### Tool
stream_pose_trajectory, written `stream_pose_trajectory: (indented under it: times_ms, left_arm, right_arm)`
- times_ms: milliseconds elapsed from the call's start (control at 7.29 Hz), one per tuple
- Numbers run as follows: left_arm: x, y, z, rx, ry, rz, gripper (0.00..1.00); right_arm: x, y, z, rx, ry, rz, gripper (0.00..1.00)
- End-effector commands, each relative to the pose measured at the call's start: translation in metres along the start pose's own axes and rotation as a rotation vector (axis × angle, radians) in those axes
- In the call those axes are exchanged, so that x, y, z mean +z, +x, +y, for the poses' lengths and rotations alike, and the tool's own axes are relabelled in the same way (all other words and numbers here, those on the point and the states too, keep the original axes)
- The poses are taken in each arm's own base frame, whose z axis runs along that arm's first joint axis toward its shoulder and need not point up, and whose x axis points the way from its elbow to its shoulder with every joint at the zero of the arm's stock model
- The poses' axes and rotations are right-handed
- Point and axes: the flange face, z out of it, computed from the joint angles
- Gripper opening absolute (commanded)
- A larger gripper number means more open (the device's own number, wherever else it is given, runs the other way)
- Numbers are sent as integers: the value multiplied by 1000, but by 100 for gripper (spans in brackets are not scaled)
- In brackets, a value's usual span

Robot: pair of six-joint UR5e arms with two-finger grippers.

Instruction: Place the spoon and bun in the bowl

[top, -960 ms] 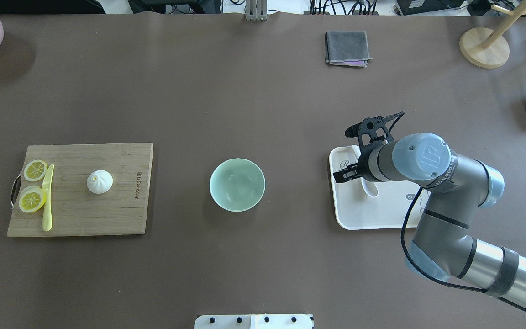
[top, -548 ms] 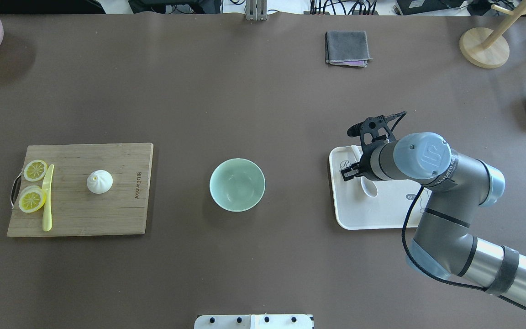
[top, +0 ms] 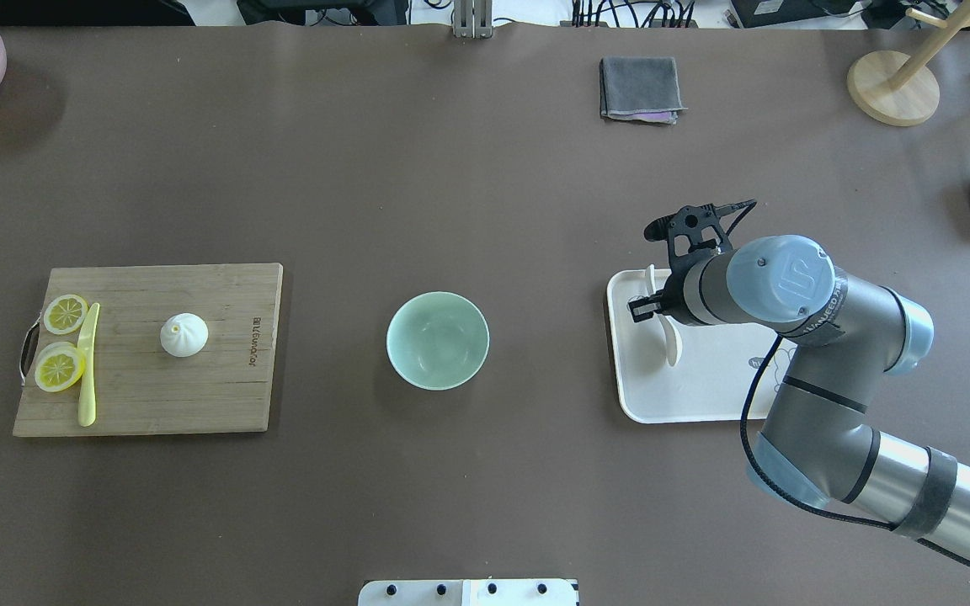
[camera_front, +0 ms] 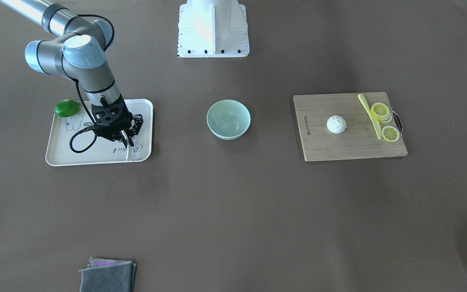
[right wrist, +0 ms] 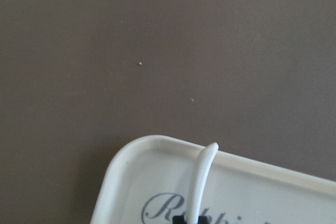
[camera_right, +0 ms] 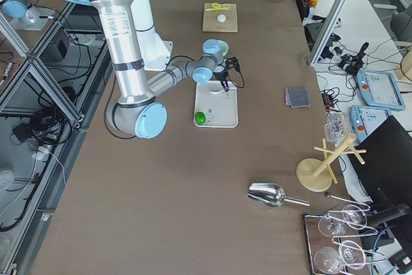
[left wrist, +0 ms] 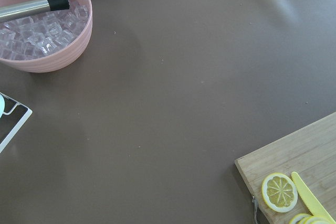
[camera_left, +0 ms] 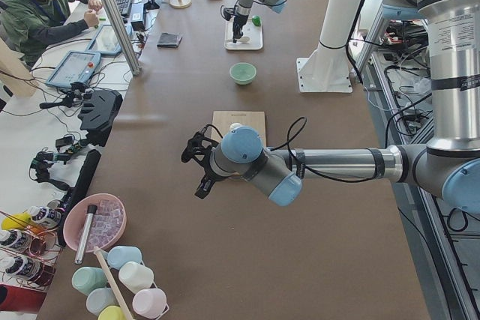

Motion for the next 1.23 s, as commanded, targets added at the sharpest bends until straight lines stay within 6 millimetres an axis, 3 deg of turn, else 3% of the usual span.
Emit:
stream_pose_trajectory:
  times_ms: [0, 137, 274, 411, 685, 960, 1097]
  left_arm:
    - [1, -1, 1, -1, -2, 2, 99]
    - [1, -1, 2, -2, -3, 5, 99]
    - [1, -1, 2, -2, -3, 5, 99]
    - [1, -1, 3, -2, -4, 8, 99]
    - [1, -1, 3, -5, -5, 8, 99]
    - [1, -1, 3, -6, -6, 8, 99]
    - [1, -1, 3, -6, -6, 10, 99]
  right_arm:
    - [-23, -54, -34, 253, 22, -28, 0]
    - [-36, -97, -49, 331, 56, -18, 0]
    - [-55, -154, -63, 440, 63, -14, 0]
    - [-70, -205, -63, 551, 55, 4, 0]
    - [-64, -254, -32, 639, 130, 14, 0]
    - [-40, -277, -12, 626, 218, 57, 0]
    - [-41, -280, -12, 621, 221, 54, 50]
